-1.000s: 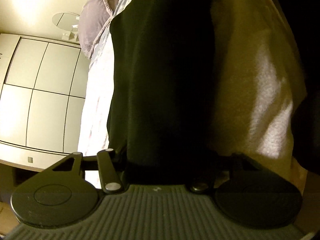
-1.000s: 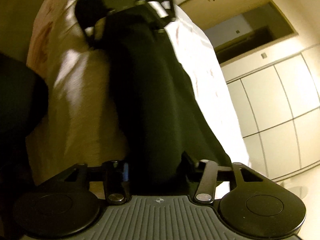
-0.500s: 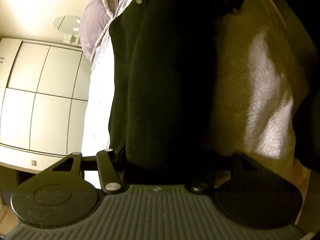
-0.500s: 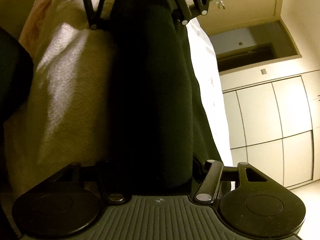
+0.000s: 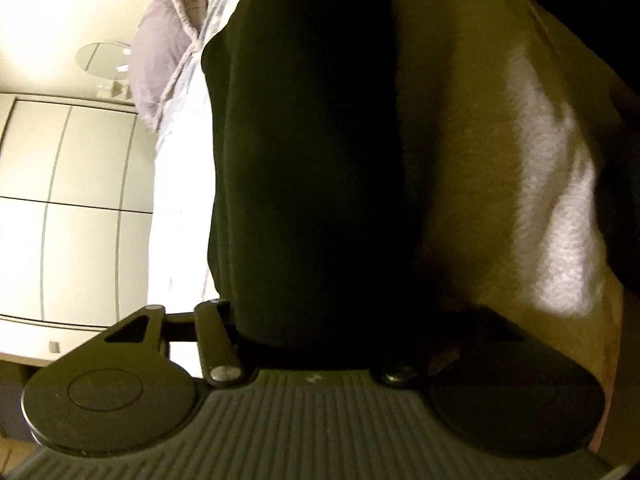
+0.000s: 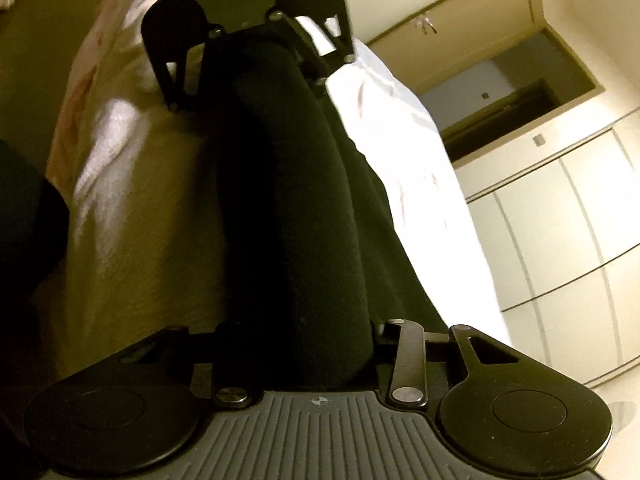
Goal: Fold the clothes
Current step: 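Carry the hanging jacket with both grippers toward the folded jeans stack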
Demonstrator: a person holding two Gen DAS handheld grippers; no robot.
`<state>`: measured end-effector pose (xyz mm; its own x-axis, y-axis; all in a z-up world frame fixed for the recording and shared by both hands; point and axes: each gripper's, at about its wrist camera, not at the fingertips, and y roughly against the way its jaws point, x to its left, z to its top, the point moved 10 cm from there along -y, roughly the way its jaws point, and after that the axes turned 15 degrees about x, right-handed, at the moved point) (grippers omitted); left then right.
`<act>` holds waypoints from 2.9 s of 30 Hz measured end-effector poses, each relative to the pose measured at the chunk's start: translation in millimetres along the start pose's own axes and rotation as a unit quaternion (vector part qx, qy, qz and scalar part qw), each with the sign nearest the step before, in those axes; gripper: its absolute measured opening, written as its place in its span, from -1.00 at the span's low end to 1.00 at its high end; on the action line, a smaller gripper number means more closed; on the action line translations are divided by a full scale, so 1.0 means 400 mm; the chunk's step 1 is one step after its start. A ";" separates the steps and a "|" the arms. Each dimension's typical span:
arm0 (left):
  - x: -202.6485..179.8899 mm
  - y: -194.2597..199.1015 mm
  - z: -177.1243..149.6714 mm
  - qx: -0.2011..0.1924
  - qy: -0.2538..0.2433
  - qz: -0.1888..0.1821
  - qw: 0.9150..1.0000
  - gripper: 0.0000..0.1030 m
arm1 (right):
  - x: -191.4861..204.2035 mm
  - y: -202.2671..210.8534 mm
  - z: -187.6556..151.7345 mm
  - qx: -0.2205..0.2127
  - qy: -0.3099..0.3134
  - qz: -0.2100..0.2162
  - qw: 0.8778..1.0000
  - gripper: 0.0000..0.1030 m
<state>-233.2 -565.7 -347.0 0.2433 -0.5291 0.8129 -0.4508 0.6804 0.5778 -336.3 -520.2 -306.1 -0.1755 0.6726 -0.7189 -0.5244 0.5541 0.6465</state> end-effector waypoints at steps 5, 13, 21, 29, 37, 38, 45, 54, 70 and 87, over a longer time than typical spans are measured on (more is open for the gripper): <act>0.044 -0.012 0.010 0.006 -0.009 -0.044 0.999 -0.21 | -0.029 0.013 0.009 0.020 0.003 0.051 0.998 -0.26; 0.236 0.044 0.037 0.015 0.007 -0.127 0.992 -0.31 | -0.187 0.083 0.080 0.097 0.023 0.122 0.988 -0.29; 0.437 0.155 0.067 0.003 0.020 -0.197 0.980 -0.33 | -0.367 0.250 0.128 0.141 0.039 0.179 0.973 -0.30; 0.610 0.195 0.125 -0.023 0.001 -0.207 0.978 -0.34 | -0.508 0.361 0.139 0.170 0.001 0.188 0.967 -0.30; 0.727 0.213 0.214 -0.080 -0.033 -0.169 0.982 -0.34 | -0.634 0.427 0.099 0.209 -0.055 0.138 0.967 -0.30; 0.713 0.238 0.217 -0.091 -0.040 -0.167 0.981 -0.34 | -0.645 0.436 0.088 0.216 -0.067 0.132 0.965 -0.30; 0.535 0.454 0.121 -0.158 -0.104 -0.170 0.967 -0.33 | -0.646 0.509 -0.022 0.283 -0.146 0.123 0.940 -0.30; 0.506 0.549 0.356 -0.206 -0.170 -0.165 0.949 -0.33 | -0.568 0.599 -0.246 0.317 -0.240 0.129 0.908 -0.30; 0.518 0.599 0.954 -0.214 -0.186 -0.130 0.950 -0.33 | -0.588 0.791 -0.813 0.322 -0.289 0.093 0.897 -0.30; 0.638 0.459 1.329 -0.294 -0.195 -0.089 0.931 -0.33 | -0.800 0.804 -1.077 0.382 -0.331 0.055 0.861 -0.30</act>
<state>-710.5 -845.3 -72.2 -0.1124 -0.7262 0.6783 0.1431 0.6637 0.7342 -807.7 -768.5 21.9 0.4570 0.7332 -0.5035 0.2110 0.4606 0.8622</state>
